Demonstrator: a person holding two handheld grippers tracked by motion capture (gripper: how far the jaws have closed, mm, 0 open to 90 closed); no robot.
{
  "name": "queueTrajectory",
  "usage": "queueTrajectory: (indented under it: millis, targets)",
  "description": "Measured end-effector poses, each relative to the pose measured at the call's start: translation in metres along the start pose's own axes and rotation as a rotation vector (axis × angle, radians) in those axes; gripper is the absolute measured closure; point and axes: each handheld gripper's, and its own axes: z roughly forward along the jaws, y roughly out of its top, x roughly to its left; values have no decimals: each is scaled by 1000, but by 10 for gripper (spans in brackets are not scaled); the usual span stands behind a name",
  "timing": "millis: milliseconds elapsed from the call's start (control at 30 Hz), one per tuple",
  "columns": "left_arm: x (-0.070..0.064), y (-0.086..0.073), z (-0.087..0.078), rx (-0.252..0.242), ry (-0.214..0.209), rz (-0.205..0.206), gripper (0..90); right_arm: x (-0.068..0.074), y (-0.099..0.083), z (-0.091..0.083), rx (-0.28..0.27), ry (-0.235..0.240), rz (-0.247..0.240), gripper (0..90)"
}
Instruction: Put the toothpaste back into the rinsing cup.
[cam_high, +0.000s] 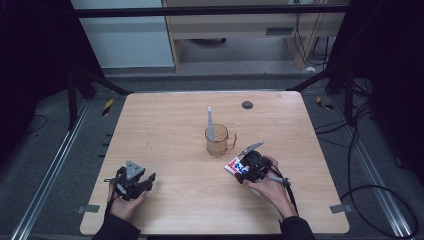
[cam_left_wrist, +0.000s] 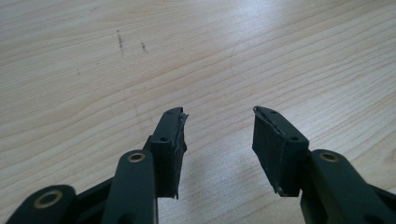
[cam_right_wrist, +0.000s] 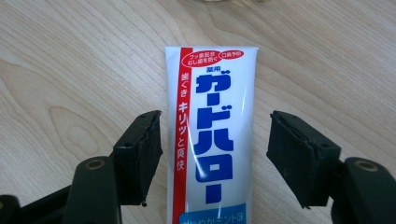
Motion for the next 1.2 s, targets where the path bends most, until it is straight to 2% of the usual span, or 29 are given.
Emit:
queueTrajectory:
  millis: [367, 400, 567, 900, 1067, 1200]
  targets:
    - [0, 0, 0, 5, 0, 1, 531, 1, 1, 7, 32, 7, 14, 370]
    - [0, 0, 0, 5, 0, 1, 531, 1, 1, 8, 31, 7, 1, 372]
    - [0, 0, 1, 5, 0, 1, 531, 1, 1, 10, 41, 5, 5, 389]
    - [0, 0, 1, 7, -1, 2, 531, 1, 3, 15, 46, 6, 0, 403]
    - [0, 0, 2, 7, -2, 3, 531, 3, 4, 18, 51, 0, 15, 398]
    - [0, 0, 2, 7, -2, 3, 531, 3, 4, 20, 43, -9, 0, 396]
